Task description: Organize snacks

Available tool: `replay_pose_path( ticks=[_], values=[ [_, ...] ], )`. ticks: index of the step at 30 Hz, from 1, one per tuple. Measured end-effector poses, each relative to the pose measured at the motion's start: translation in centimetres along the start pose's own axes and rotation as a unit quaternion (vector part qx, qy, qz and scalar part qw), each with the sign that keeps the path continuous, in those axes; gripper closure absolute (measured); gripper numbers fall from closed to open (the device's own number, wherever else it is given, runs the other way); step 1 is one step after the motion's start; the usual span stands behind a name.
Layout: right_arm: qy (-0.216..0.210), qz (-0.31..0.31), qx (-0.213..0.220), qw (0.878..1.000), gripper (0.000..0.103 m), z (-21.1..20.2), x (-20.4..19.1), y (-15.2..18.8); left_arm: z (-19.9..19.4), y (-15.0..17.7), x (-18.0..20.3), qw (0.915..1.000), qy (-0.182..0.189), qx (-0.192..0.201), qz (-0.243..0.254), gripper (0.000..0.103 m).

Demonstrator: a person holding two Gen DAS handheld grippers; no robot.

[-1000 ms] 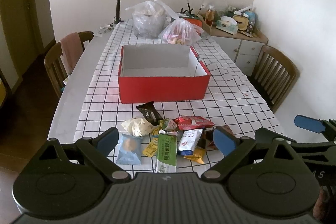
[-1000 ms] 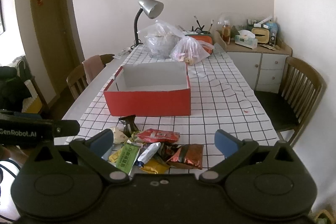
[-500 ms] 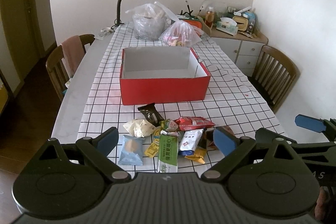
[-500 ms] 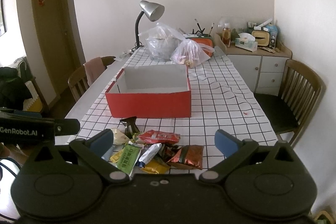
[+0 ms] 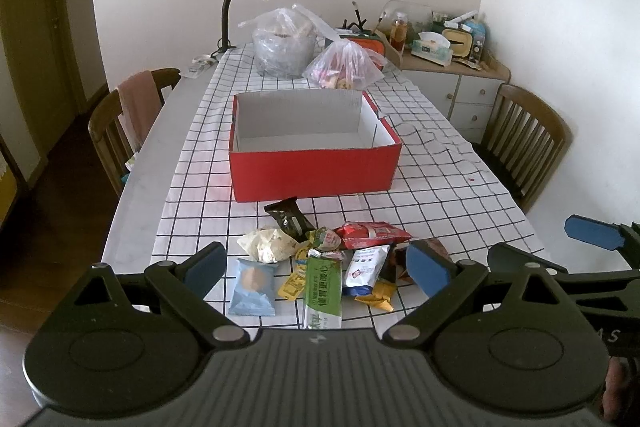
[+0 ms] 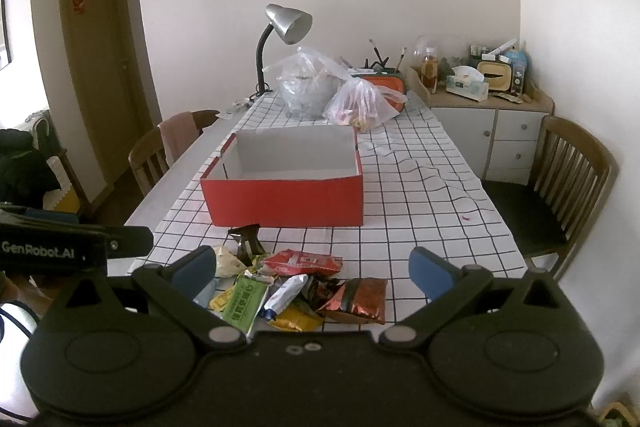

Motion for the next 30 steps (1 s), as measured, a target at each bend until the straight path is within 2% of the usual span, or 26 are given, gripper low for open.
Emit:
replay_pose_path(
  ticks=[19, 30],
  values=[
    [-0.006, -0.001, -0.003, 1.000, 0.000, -0.1, -1.2, 0.3, 0.4, 0.4, -0.5, 0.9999, -0.001, -0.010, -0.008, 0.007],
    [-0.007, -0.005, 0.000, 1.000, 0.000, 0.5, -1.0, 0.5, 1.9, 0.6, -0.7, 0.9996, 0.004, -0.022, -0.015, 0.007]
  ],
)
Point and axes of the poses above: each gripper's, at about its wrist camera, not at the fingertips, and z roughly the way its jaws point, x to its right, y to its underside, the point moved 2 cm from there along z, roughly the way its jaws point, and after that the axes turned 12 degrees about y, right-handed, at the moved point
